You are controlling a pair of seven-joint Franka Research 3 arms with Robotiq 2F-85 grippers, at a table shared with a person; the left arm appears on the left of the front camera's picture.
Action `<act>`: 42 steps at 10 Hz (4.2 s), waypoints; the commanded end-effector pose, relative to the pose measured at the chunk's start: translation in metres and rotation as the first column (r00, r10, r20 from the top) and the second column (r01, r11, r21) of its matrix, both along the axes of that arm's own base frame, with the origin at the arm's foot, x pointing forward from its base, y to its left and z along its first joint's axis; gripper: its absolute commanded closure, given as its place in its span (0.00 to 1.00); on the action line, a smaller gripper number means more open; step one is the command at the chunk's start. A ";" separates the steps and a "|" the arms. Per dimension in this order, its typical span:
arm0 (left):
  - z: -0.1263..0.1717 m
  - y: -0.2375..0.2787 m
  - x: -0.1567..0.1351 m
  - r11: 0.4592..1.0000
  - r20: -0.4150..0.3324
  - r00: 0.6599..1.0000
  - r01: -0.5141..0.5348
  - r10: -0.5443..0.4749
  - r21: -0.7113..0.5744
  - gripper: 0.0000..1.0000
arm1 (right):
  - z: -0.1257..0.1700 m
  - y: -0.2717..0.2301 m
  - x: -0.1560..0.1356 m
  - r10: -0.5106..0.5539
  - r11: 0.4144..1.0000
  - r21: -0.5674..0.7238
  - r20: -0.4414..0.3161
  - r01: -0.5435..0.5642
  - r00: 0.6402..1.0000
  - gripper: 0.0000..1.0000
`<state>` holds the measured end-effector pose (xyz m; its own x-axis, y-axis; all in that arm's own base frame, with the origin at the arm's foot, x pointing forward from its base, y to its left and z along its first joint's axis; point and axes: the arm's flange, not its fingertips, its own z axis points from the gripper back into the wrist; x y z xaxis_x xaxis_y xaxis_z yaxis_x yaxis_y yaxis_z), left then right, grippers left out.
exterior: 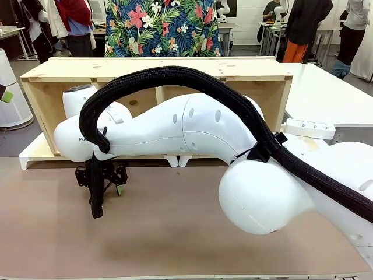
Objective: Perform cable management.
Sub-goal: When the cord part of the Power Cable appears at the lower middle area of the table and stops, grasp the cord part of the Power Cable, then pull the grasped Power Cable to the location of the Power Strip.
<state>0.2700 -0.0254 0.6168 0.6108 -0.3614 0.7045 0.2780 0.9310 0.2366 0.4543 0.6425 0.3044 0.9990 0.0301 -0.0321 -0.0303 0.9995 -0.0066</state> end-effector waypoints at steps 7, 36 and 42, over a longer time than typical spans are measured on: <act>0.000 -0.001 0.002 1.000 0.009 1.000 -0.006 0.006 0.006 0.00 | 0.001 0.015 0.012 -0.018 1.000 -0.017 0.001 0.018 1.000 0.58; 0.000 -0.001 0.002 1.000 0.009 1.000 -0.006 0.006 0.006 0.00 | 0.008 -0.006 0.002 -0.004 1.000 -0.021 -0.019 0.003 1.000 0.86; 0.000 -0.001 0.002 1.000 0.009 1.000 -0.006 0.006 0.006 0.00 | 0.037 -0.041 -0.053 0.186 0.974 -0.105 -0.140 -0.202 0.973 0.86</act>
<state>0.2700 -0.0254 0.6167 0.6109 -0.3614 0.7044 0.2780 0.9310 0.2365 0.4201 0.6287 0.3368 0.9756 0.1729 -0.1352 -0.1872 0.9771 -0.1011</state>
